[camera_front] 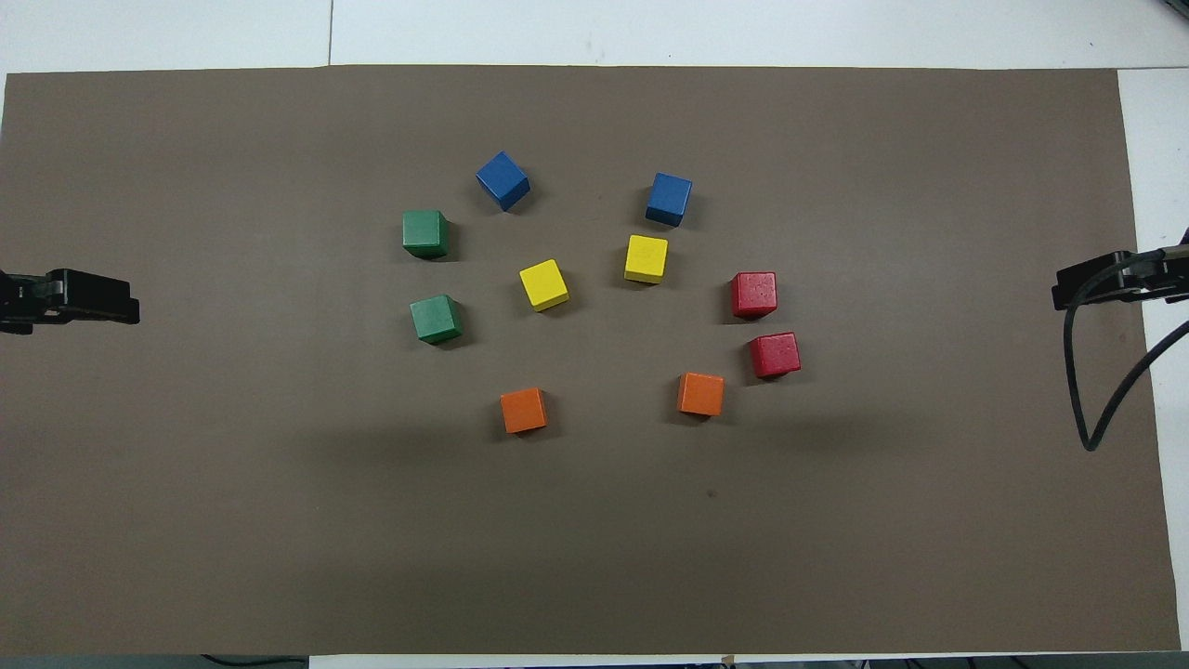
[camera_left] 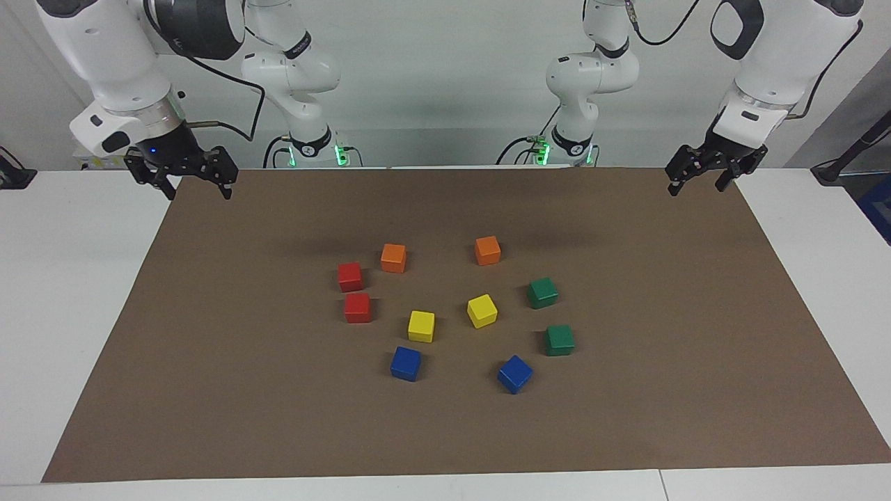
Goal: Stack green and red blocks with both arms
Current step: 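Move both grippers in toward the green and red blocks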
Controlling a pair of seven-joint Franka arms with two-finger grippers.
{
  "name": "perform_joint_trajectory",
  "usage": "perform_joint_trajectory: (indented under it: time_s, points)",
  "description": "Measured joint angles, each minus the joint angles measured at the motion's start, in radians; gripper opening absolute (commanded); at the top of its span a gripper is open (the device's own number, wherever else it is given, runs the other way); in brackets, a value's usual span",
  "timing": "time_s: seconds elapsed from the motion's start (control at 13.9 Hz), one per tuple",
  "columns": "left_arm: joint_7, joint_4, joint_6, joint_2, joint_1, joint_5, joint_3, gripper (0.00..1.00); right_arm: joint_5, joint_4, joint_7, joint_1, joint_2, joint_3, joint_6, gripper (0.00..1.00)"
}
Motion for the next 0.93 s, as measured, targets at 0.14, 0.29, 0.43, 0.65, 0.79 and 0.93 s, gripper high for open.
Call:
perform_joint_trajectory:
  time_s: [0.14,0.29,0.43,0.65,0.79,0.93]
  points:
    - [0.0,0.0,0.0,0.0,0.0,0.0,0.0,1.0,0.0,0.0,0.0,0.0,0.0,0.0,0.0,1.0]
    - [0.001,0.0,0.0,0.0,0.0,0.0,0.0,1.0,0.0,0.0,0.0,0.0,0.0,0.0,0.0,1.0]
    - [0.002,0.0,0.0,0.0,0.0,0.0,0.0,1.0,0.0,0.0,0.0,0.0,0.0,0.0,0.0,1.0]
    - [0.002,-0.002,0.0,0.0,0.0,0.0,-0.001,1.0,0.0,0.0,0.002,0.001,0.0,0.001,-0.001,1.0]
    - [0.002,-0.018,0.005,-0.002,-0.002,0.0,-0.008,1.0,0.001,0.0,0.011,0.002,0.0,0.003,-0.001,1.0]
    - [-0.029,-0.048,0.032,-0.004,-0.028,-0.001,-0.014,1.0,0.001,0.0,0.037,0.006,0.0,0.009,-0.001,1.0]
